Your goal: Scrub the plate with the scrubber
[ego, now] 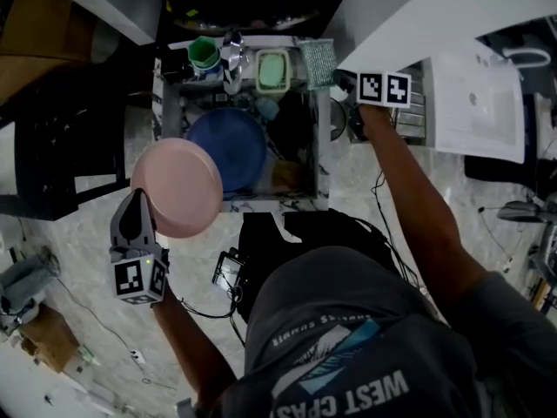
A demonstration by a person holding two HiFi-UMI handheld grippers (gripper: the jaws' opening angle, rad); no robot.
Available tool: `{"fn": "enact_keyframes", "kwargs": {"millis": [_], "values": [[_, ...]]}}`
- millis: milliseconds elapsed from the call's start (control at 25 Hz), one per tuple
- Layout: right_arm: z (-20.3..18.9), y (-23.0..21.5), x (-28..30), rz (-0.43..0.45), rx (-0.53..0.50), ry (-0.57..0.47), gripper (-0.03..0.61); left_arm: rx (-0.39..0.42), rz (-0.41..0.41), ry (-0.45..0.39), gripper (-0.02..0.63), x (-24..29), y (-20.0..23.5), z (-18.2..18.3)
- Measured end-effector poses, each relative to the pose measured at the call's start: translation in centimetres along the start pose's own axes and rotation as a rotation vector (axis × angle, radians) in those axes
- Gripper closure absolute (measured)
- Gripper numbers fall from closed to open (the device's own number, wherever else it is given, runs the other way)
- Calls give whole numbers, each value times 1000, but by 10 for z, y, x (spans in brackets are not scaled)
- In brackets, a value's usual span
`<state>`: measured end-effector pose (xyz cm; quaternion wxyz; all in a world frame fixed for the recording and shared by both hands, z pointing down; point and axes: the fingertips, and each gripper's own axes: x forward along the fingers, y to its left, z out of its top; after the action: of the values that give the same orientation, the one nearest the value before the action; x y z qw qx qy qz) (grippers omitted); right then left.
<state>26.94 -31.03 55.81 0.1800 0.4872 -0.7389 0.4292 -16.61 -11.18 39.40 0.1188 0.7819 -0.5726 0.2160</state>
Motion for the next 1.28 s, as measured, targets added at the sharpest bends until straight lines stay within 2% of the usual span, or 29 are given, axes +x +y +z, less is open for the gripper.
{"fn": "enact_keyframes", "kwargs": {"millis": [360,680,920,1280], "values": [[14,33,-37,80,-75,-57,546,-10,52,-13,612,-29,-15,3],[5,106,-82,219,-175,-72,546,-58,112,-10,612,-53,-14,-23],[-28,171,-93,310,-254,-16,546,-112,169,-1,612,-69,6,-55],[-115,285,-58,419,-477,171,546,-186,188,41,612,-70,43,-116]]}}
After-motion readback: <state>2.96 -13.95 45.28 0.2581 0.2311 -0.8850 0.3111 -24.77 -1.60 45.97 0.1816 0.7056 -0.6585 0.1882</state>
